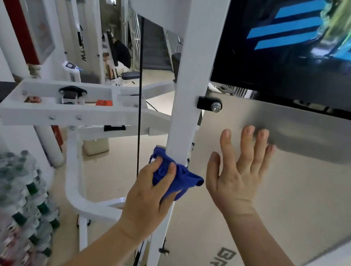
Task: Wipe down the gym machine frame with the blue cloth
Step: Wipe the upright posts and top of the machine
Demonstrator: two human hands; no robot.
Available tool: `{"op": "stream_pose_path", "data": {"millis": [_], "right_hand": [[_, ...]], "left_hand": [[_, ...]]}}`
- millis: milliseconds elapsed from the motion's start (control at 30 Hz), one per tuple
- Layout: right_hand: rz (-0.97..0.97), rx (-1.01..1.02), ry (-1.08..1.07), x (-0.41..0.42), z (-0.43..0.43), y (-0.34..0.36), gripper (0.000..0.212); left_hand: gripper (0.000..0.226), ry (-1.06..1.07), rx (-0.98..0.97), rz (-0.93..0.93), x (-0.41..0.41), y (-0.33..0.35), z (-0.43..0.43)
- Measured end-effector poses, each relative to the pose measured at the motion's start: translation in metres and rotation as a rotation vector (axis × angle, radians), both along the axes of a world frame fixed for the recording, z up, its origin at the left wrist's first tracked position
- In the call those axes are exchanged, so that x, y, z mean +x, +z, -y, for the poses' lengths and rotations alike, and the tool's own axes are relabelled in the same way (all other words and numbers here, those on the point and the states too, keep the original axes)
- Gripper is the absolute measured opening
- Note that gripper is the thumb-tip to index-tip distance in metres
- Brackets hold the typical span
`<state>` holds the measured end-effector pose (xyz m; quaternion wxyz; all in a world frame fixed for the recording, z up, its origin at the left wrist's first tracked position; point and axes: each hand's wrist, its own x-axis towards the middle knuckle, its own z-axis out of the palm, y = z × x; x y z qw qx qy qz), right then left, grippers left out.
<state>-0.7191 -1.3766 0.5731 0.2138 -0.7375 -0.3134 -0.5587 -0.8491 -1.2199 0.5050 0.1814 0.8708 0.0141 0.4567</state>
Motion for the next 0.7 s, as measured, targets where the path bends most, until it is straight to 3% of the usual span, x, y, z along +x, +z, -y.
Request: {"op": "stream_pose_path", "data": {"millis": [167,367,567,700], "right_hand": [[-0.001,-0.011,-0.009,0.003,0.001,-0.002,0.060],[-0.014,-0.039,-0.005,0.004,0.006,-0.001,0.059],[-0.008,-0.052,-0.008,0.004,0.007,-0.001,0.059],[0.006,-0.032,-0.023,0.003,0.004,-0.001,0.057]], "left_hand": [[0.032,0.014,-0.214,0.023,-0.003,0.039,-0.003],[0.034,-0.014,-0.373,0.104,0.006,0.064,0.014],[0.023,0.036,-0.248,0.216,0.020,0.065,0.005],[0.020,0.052,-0.246,0.061,0.005,0.005,0.010]]}}
